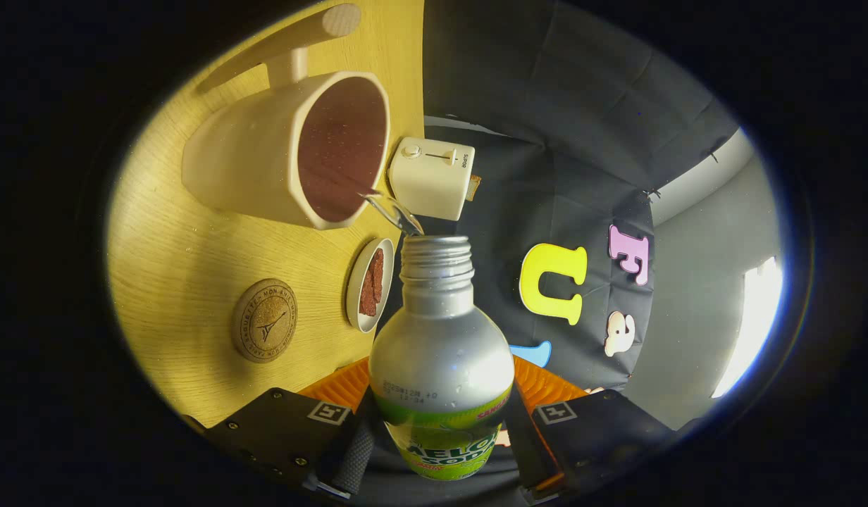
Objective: Take the bottle from table, then pour the juice into the cup, finally place the bottle on the coaster
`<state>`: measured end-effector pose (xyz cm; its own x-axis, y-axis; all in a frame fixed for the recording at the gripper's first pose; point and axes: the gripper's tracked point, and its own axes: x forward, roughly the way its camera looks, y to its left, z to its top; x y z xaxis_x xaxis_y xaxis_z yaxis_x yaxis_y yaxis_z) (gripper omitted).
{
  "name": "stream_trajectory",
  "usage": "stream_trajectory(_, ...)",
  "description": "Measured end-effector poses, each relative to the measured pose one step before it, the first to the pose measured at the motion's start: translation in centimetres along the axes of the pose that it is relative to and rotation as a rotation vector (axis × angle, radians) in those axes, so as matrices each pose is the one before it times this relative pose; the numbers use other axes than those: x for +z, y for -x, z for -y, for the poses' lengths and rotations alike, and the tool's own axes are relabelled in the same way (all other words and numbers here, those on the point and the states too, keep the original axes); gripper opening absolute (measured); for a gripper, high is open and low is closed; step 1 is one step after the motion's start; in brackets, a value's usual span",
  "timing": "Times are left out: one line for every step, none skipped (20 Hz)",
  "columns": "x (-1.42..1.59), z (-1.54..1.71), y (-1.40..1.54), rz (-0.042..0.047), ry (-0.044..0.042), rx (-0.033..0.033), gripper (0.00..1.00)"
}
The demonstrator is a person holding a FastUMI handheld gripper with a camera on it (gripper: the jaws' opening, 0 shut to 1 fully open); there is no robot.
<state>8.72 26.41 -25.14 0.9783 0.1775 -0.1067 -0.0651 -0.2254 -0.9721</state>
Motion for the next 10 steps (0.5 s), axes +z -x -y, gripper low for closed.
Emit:
stream_trajectory(-0.104, 0.041, -0.026, -0.00234, 0.00324, 0.00078, 0.81)
stream_trajectory(-0.093, 0.112, -0.012, -0.00204, 0.00186, -0.00028, 0.81)
stream_trajectory(-0.091, 0.052, -0.029, -0.00076, 0.00386, 0.00107, 0.81)
stream_trajectory(-0.194, 0.181, -0.111, 0.00014, 0.00292, -0.00378, 0.81)
stream_trajectory(-0.104, 0.088, -0.053, -0.00080, 0.00366, -0.00229, 0.81)
stream_trajectory(-0.065, 0.084, 0.020, -0.00077, 0.00405, -0.00171, 0.81)
stream_trajectory(0.014, 0.054, -0.003, 0.00118, 0.00342, -0.00209, 0.81)
stream_trajectory(0.038, 0.058, 0.016, 0.00095, 0.00670, -0.00203, 0.81)
stream_trajectory(-0.027, 0.133, -0.055, 0.00007, 0.00680, -0.00335, 0.81)
stream_trajectory(-0.084, 0.139, 0.030, -0.00085, 0.00546, -0.00433, 0.81)
